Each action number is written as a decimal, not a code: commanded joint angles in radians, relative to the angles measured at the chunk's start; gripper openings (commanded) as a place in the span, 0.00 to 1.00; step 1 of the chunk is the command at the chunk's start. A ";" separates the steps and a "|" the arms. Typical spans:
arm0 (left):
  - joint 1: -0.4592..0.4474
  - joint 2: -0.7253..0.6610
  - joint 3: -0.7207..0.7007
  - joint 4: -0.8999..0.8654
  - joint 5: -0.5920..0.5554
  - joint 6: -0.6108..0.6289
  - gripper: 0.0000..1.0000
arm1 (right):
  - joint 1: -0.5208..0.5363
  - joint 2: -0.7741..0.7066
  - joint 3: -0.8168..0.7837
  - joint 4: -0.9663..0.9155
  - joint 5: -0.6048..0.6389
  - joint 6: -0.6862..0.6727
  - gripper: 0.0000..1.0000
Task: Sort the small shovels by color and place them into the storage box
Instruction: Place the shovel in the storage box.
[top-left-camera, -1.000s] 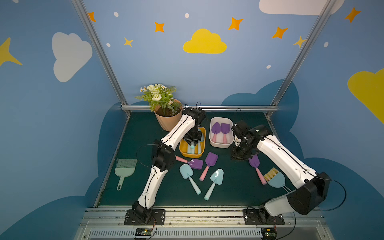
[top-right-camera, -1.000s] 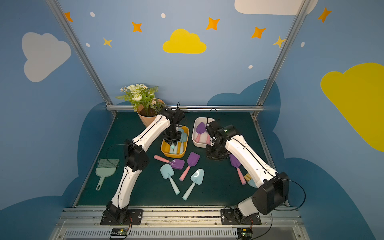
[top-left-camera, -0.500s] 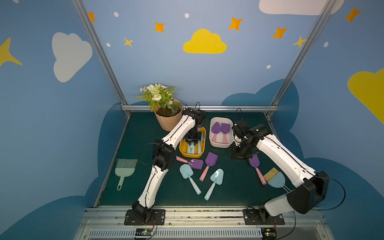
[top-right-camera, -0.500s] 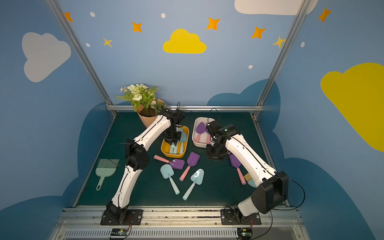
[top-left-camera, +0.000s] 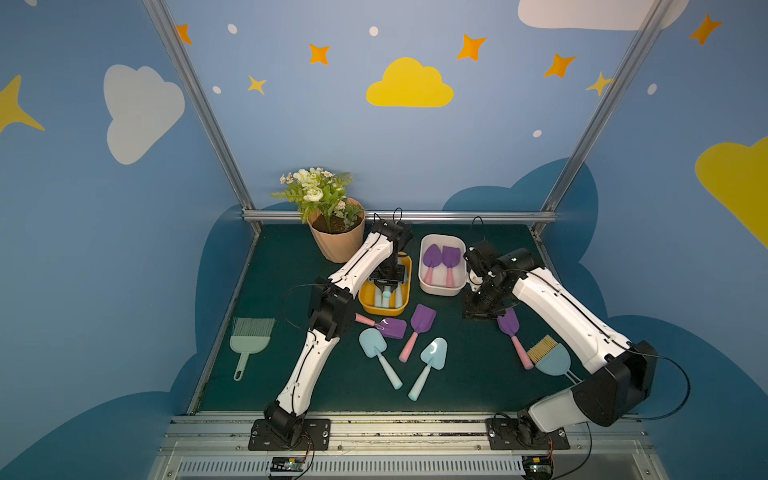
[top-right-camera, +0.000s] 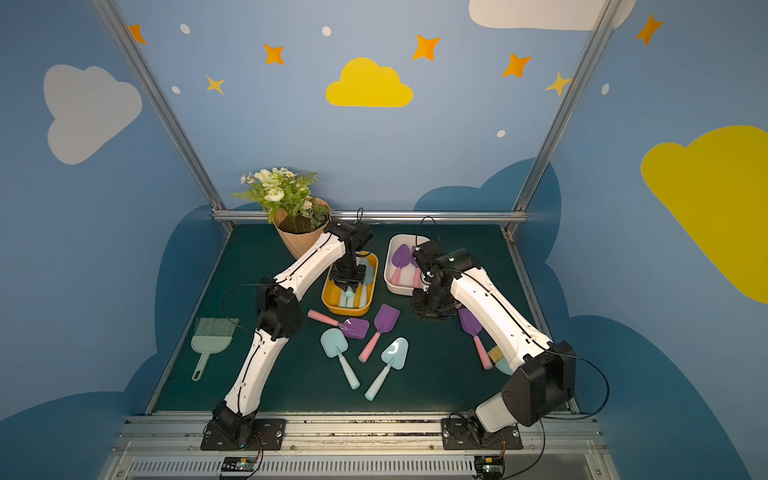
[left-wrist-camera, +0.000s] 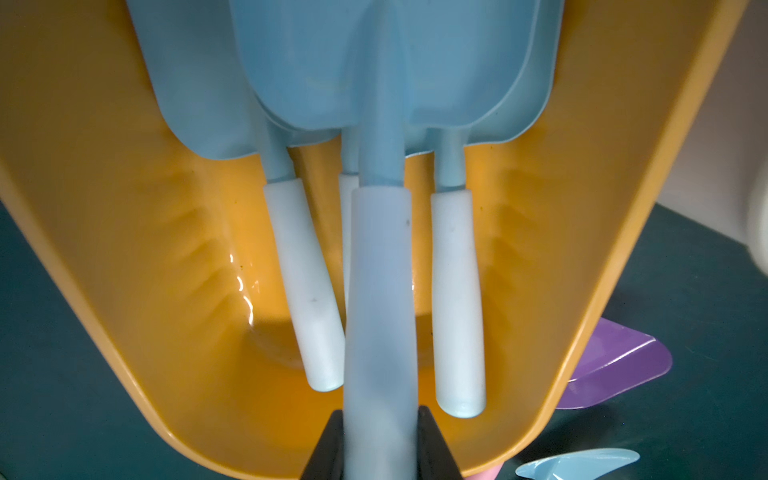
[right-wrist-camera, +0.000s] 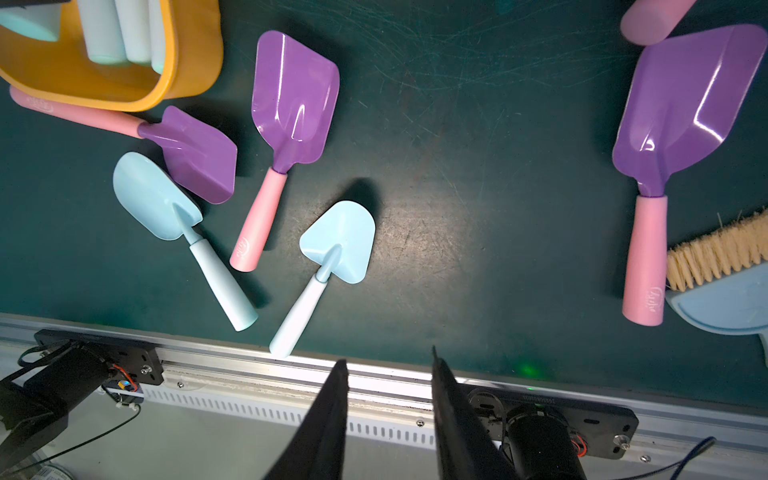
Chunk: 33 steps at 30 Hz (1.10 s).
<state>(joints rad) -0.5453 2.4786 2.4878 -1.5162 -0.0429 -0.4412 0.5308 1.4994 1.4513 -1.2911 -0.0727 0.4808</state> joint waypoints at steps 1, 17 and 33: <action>-0.007 0.026 0.022 0.014 -0.011 -0.009 0.03 | -0.005 0.007 -0.005 -0.018 -0.009 -0.011 0.35; -0.022 0.059 -0.009 0.025 -0.022 -0.010 0.03 | -0.007 0.010 -0.009 -0.018 -0.009 -0.015 0.35; -0.027 0.040 -0.040 0.019 -0.031 -0.019 0.09 | -0.011 0.003 -0.015 -0.019 -0.009 -0.015 0.35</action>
<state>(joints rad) -0.5705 2.5340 2.4580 -1.4830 -0.0681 -0.4530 0.5247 1.4994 1.4471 -1.2911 -0.0757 0.4706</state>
